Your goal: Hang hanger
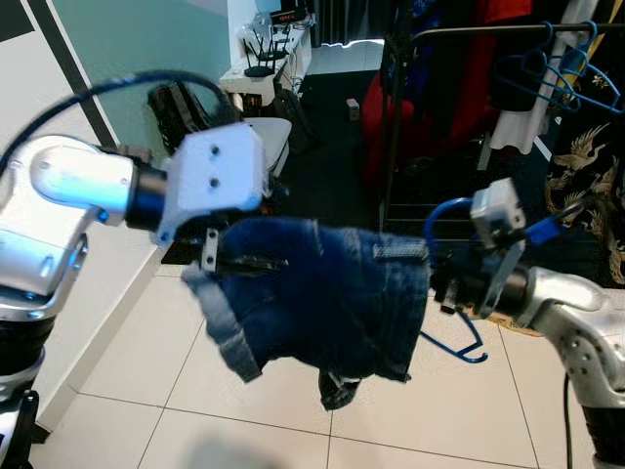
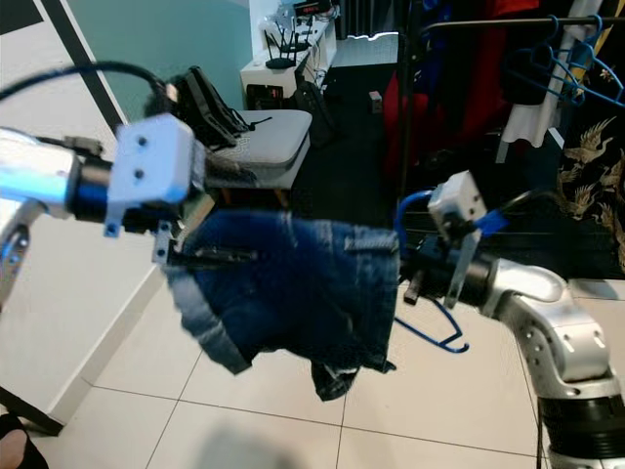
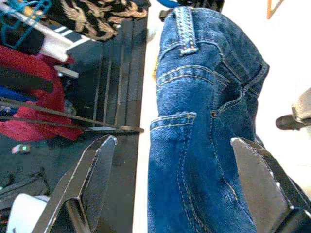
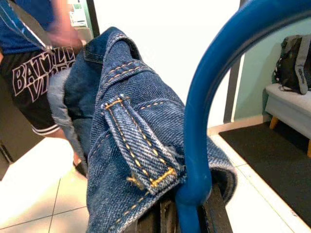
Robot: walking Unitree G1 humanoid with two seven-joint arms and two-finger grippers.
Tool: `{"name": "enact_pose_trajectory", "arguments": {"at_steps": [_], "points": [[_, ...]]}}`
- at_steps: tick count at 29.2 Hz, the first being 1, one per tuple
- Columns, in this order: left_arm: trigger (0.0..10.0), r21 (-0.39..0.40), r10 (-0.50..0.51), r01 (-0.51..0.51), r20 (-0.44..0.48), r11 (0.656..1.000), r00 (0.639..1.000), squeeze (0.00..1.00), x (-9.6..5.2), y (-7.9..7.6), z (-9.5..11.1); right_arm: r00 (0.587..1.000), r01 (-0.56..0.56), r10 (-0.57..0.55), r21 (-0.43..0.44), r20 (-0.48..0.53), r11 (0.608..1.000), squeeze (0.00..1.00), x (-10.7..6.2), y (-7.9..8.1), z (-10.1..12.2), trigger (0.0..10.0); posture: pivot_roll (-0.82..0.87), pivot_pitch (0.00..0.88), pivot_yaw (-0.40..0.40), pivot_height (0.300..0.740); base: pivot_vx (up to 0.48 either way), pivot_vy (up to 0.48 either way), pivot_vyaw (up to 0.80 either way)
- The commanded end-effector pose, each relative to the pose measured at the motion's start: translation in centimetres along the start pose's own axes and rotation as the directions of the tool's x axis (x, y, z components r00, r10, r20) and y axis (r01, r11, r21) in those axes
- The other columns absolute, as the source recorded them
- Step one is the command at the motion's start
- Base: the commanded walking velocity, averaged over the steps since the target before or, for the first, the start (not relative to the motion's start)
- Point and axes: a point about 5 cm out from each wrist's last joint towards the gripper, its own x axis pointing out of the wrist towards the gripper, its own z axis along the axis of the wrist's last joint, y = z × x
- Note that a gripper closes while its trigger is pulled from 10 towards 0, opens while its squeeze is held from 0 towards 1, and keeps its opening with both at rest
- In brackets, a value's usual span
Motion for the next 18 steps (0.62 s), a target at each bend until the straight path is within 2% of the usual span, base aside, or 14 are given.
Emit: {"name": "enact_pose_trajectory", "arguments": {"at_steps": [1,2,4,6,11,18], "points": [[10.0,0.008,-0.031,0.031,0.013,0.999,0.999,0.00,0.4,-0.2,0.5,0.999,-0.036,0.036,-0.020,0.021,0.999,0.00,0.7,0.4,0.1,10.0,0.04,0.000,0.073,0.740,0.000,0.000,0.00],[10.0,-0.008,-0.051,0.051,0.021,0.999,0.998,0.00,1.0,-0.4,0.5,0.999,-0.041,0.041,-0.020,0.016,0.999,0.00,0.9,0.4,0.0,10.0,0.04,0.000,0.074,0.740,0.000,0.000,0.00],[10.0,-0.008,-0.051,0.051,0.021,0.999,0.998,0.00,1.0,-0.4,0.5,0.999,-0.041,0.041,-0.020,0.016,0.999,0.00,0.9,0.4,0.0,10.0,0.04,0.000,0.074,0.740,0.000,0.000,0.00],[10.0,-0.046,-0.124,0.124,0.006,0.991,0.992,0.00,2.3,-1.2,0.0,0.998,-0.059,0.059,-0.027,0.011,0.998,0.00,1.6,0.7,-0.1,10.0,0.04,0.000,0.084,0.740,0.000,0.000,0.00],[10.0,-0.067,-0.153,0.153,-0.003,0.986,0.988,0.00,2.7,-1.7,-0.3,0.998,-0.068,0.068,-0.031,0.010,0.997,0.00,1.9,0.8,-0.1,10.0,0.04,0.000,0.084,0.740,0.000,0.000,0.00],[10.0,-0.142,-0.212,0.197,-0.096,0.970,0.973,0.00,3.9,-2.6,-2.3,0.993,-0.113,0.114,-0.062,0.021,0.992,0.00,2.7,1.2,0.6,10.0,0.04,0.000,0.099,0.740,0.000,0.000,0.00]]}}
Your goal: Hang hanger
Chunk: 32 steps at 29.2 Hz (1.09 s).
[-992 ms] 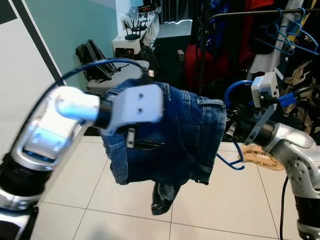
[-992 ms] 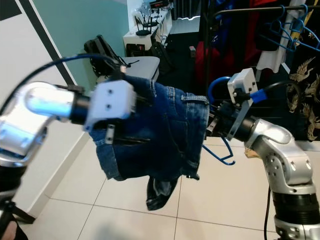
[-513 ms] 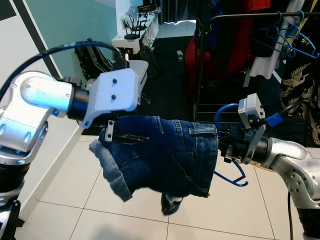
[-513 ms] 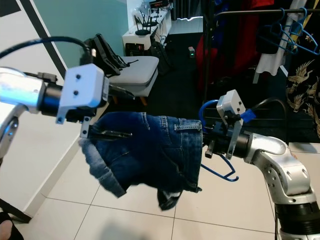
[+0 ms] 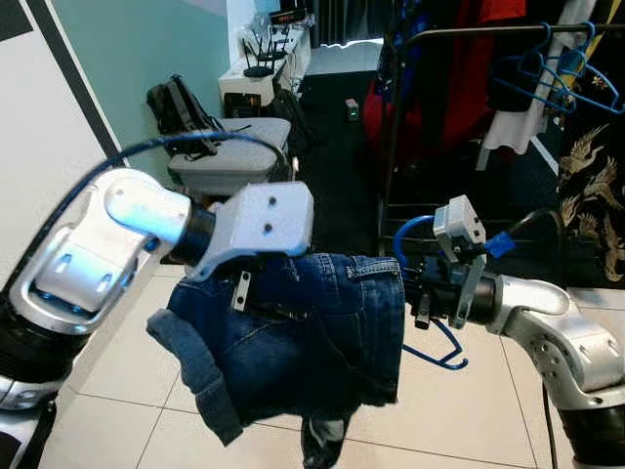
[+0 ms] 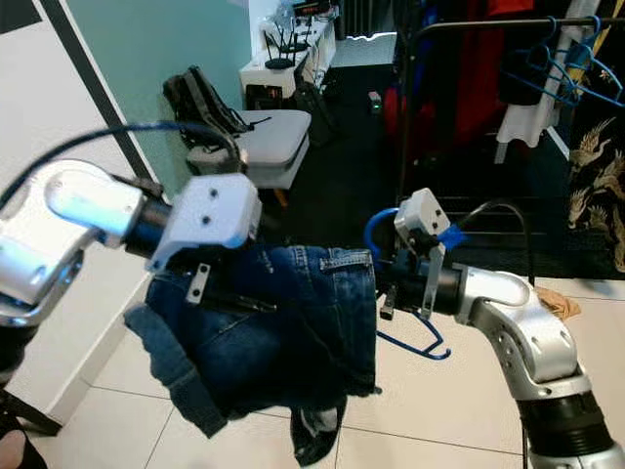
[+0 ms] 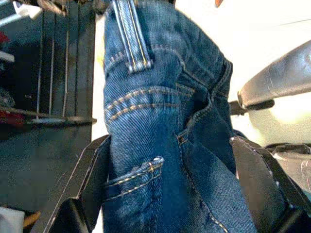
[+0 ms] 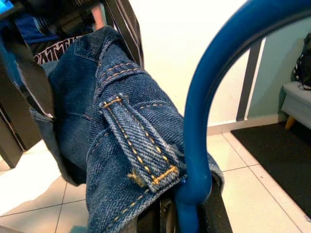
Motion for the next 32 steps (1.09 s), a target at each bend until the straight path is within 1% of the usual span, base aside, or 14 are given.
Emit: {"name": "enact_pose_trajectory", "arguments": {"at_steps": [1,3,9,10,14,16,20,21,22,23,24,25,31,32], "points": [[10.0,-0.033,-0.015,0.014,-0.037,0.999,0.999,0.00,0.2,-0.2,-0.8,0.998,-0.043,0.045,-0.059,0.045,0.997,0.00,0.7,0.5,1.2,10.0,0.04,0.000,0.099,0.740,0.000,0.000,0.00],[10.0,-0.052,-0.001,-0.002,-0.058,0.999,0.998,0.00,0.6,-0.1,-1.3,0.997,-0.058,0.061,-0.071,0.051,0.996,0.00,0.9,0.7,1.5,10.0,0.04,0.000,0.099,0.740,0.000,0.000,0.00],[10.0,-0.065,0.016,-0.020,-0.069,0.998,0.998,0.00,0.7,0.1,-1.5,0.996,-0.067,0.072,-0.079,0.054,0.995,0.00,0.9,0.9,1.7,10.0,0.03,0.000,0.100,0.740,0.000,0.000,0.00],[0.0,-0.071,0.029,-0.036,-0.086,0.997,0.996,0.00,0.8,0.3,-1.8,0.995,-0.073,0.078,-0.084,0.058,0.994,0.00,0.9,1.0,1.9,10.0,0.03,0.000,0.100,0.740,0.000,0.000,0.00],[0.0,-0.077,0.047,-0.056,-0.112,0.995,0.993,0.00,0.9,0.6,-2.5,0.994,-0.079,0.085,-0.094,0.064,0.992,0.00,0.9,1.2,2.1,10.0,0.03,0.000,0.104,0.740,0.000,0.000,0.00],[0.0,-0.075,0.037,-0.048,-0.137,0.996,0.990,0.00,1.0,0.4,-3.0,0.993,-0.085,0.093,-0.103,0.074,0.991,0.00,0.8,1.3,2.4,10.0,0.03,0.000,0.105,0.740,0.000,0.000,0.00],[0.0,-0.065,0.030,-0.041,-0.159,0.997,0.987,0.00,1.2,0.2,-3.3,0.992,-0.090,0.098,-0.106,0.080,0.990,0.00,0.8,1.4,2.5,10.0,0.03,0.000,0.104,0.740,0.000,0.000,0.00],[0.0,-0.060,0.027,-0.039,-0.191,0.997,0.981,0.00,1.5,0.1,-3.9,0.991,-0.101,0.111,-0.110,0.081,0.989,0.00,0.8,1.5,2.7,10.0,0.02,0.000,0.100,0.740,0.000,0.000,0.00],[0.0,-0.060,0.027,-0.039,-0.191,0.997,0.981,0.00,1.5,0.1,-3.9,0.991,-0.101,0.111,-0.110,0.081,0.989,0.00,0.8,1.5,2.7,10.0,0.02,0.000,0.100,0.740,0.000,0.000,0.00],[0.0,-0.064,0.023,-0.038,-0.215,0.997,0.976,0.00,1.7,-0.1,-4.5,0.990,-0.110,0.120,-0.113,0.081,0.987,0.00,0.8,1.6,2.8,10.0,0.02,0.000,0.101,0.740,0.000,0.000,0.00],[0.0,-0.064,0.023,-0.038,-0.215,0.997,0.976,0.00,1.7,-0.1,-4.5,0.990,-0.110,0.120,-0.113,0.081,0.987,0.00,0.8,1.6,2.8,10.0,0.02,0.000,0.101,0.740,0.000,0.000,0.00],[0.0,-0.069,0.020,-0.037,-0.230,0.997,0.973,0.00,1.8,-0.3,-5.1,0.989,-0.113,0.123,-0.115,0.081,0.987,0.00,0.9,1.6,2.8,10.0,0.02,0.000,0.100,0.740,0.000,0.000,0.00],[0.0,-0.075,0.023,-0.041,-0.231,0.996,0.973,0.00,1.9,-0.3,-5.5,0.990,-0.095,0.105,-0.102,0.098,0.990,0.00,1.0,1.4,2.9,10.0,0.02,0.000,0.098,0.740,0.000,0.000,0.00],[0.0,-0.071,0.033,-0.049,-0.216,0.996,0.976,0.00,1.9,-0.1,-5.3,0.989,-0.092,0.101,-0.086,0.111,0.992,0.40,1.1,1.4,3.0,10.0,0.02,0.000,0.097,0.740,0.000,0.000,0.00]]}}
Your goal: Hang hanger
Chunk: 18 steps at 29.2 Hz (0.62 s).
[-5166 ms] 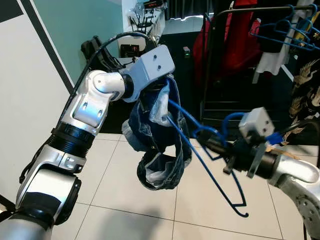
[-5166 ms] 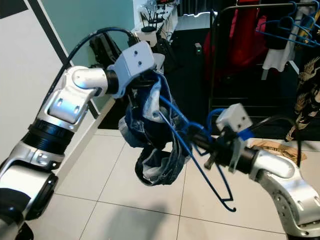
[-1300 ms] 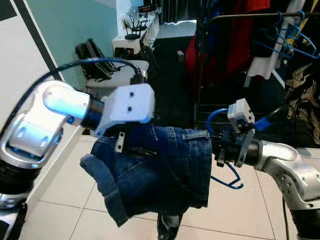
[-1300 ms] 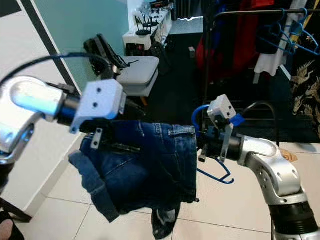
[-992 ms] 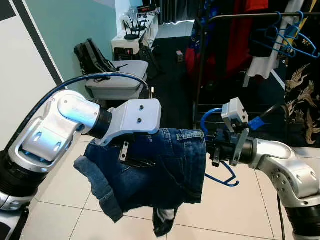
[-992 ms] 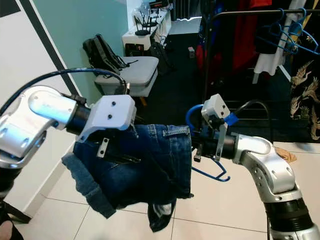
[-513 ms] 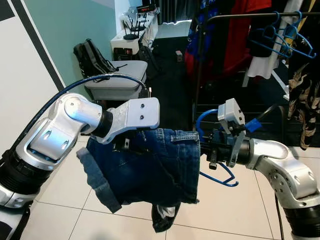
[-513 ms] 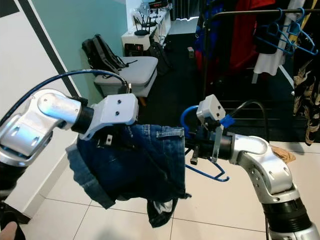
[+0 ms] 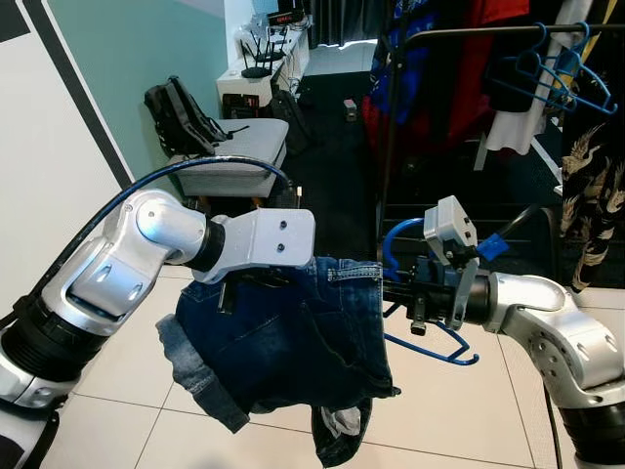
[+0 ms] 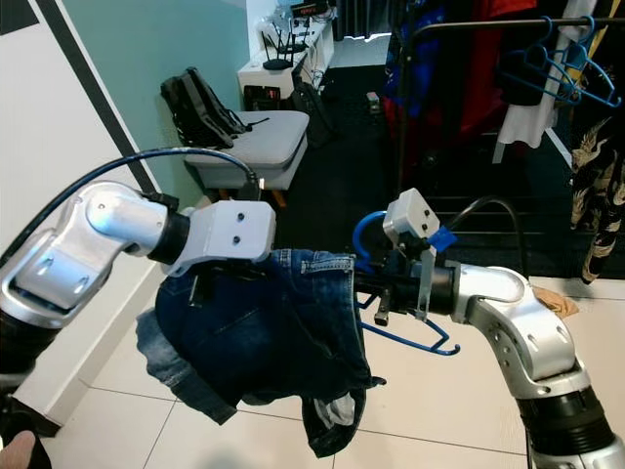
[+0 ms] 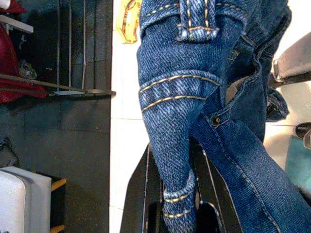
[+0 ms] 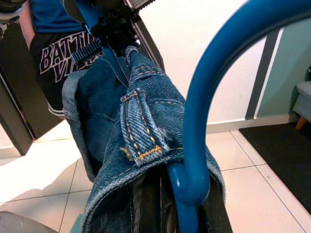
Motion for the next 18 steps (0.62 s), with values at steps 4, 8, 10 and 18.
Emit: {"name": "enact_pose_trajectory", "arguments": {"at_steps": [4,8,10,18], "points": [[0.0,-0.067,0.003,-0.003,-0.002,0.998,1.000,0.00,0.6,0.1,-1.4,0.989,-0.016,0.023,-0.045,0.149,0.999,1.00,0.0,0.0,2.9,10.0,0.02,0.000,0.094,0.740,0.000,0.000,0.00],[0.0,-0.056,0.032,-0.031,0.022,0.998,0.999,0.00,0.1,0.7,-1.2,0.992,0.010,-0.004,-0.044,0.127,0.999,1.00,-1.0,-0.4,2.5,10.0,0.02,0.000,0.094,0.740,0.000,0.000,0.00],[0.0,-0.049,0.047,-0.046,0.021,0.998,0.999,0.00,-0.4,1.1,-1.3,0.993,0.040,-0.035,-0.041,0.115,0.998,1.00,-2.1,-0.7,2.3,10.0,0.01,0.000,0.095,0.740,0.000,0.000,0.00],[0.0,-0.026,0.076,-0.076,-0.029,0.997,0.997,0.00,-1.7,1.7,-2.3,0.994,0.089,-0.087,-0.038,0.066,0.995,1.00,-5.3,-0.9,2.0,10.0,0.00,0.000,0.101,0.740,0.000,0.000,0.00]]}}
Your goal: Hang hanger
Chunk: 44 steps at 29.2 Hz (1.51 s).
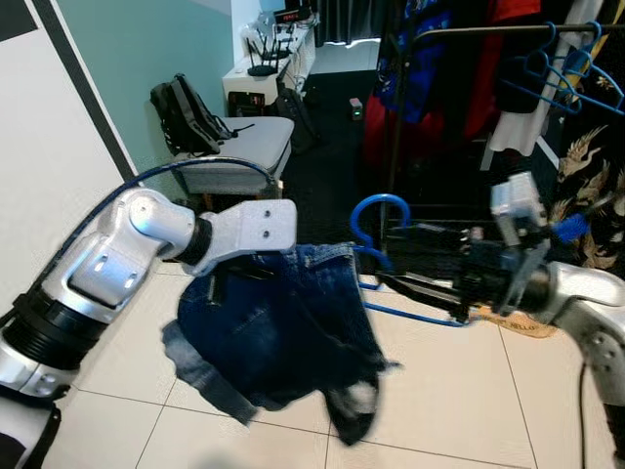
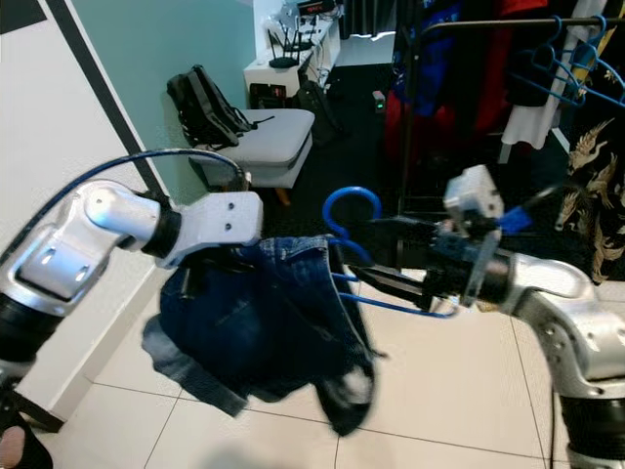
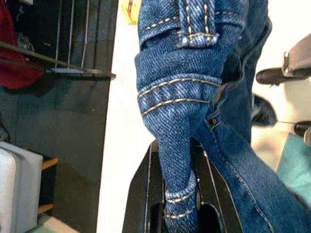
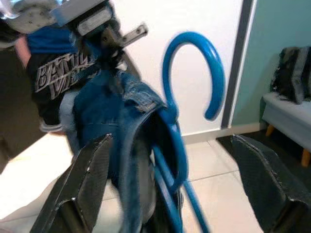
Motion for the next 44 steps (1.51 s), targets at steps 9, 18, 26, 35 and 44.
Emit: {"name": "enact_pose_trajectory", "arguments": {"at_steps": [9,18,26,35,44], "points": [[0.0,0.011,0.105,-0.105,-0.064,0.994,0.992,0.00,-2.5,1.8,-1.6,0.988,0.128,-0.129,-0.008,-0.083,0.992,1.00,-5.3,0.1,-0.4,10.0,-0.01,0.000,0.102,0.740,0.000,0.000,0.00],[0.0,0.010,0.297,-0.299,0.066,0.954,0.953,0.00,-4.8,4.7,-0.4,0.929,0.367,-0.370,0.089,0.014,0.926,1.00,-10.6,0.8,-1.9,10.0,-0.02,0.000,0.109,0.740,0.000,0.000,0.00],[0.0,-0.081,0.384,-0.379,0.322,0.922,0.866,0.00,-7.4,6.0,2.0,0.848,0.424,-0.509,0.386,0.149,0.819,0.00,-12.8,3.6,-6.5,10.0,-0.04,0.000,0.112,0.740,0.000,0.000,0.00],[0.0,-0.081,0.362,-0.367,0.461,0.927,0.810,0.00,-7.7,6.3,4.1,0.817,0.375,-0.543,0.537,0.194,0.756,0.00,-9.4,3.6,-9.2,10.0,-0.04,0.000,0.105,0.740,0.000,0.000,0.00],[0.0,-0.065,0.325,-0.350,0.556,0.935,0.765,0.00,-7.1,6.4,6.3,0.828,0.345,-0.521,0.543,0.209,0.766,0.00,-5.7,1.9,-8.9,10.0,-0.03,0.000,0.096,0.740,0.000,0.000,0.00]]}}
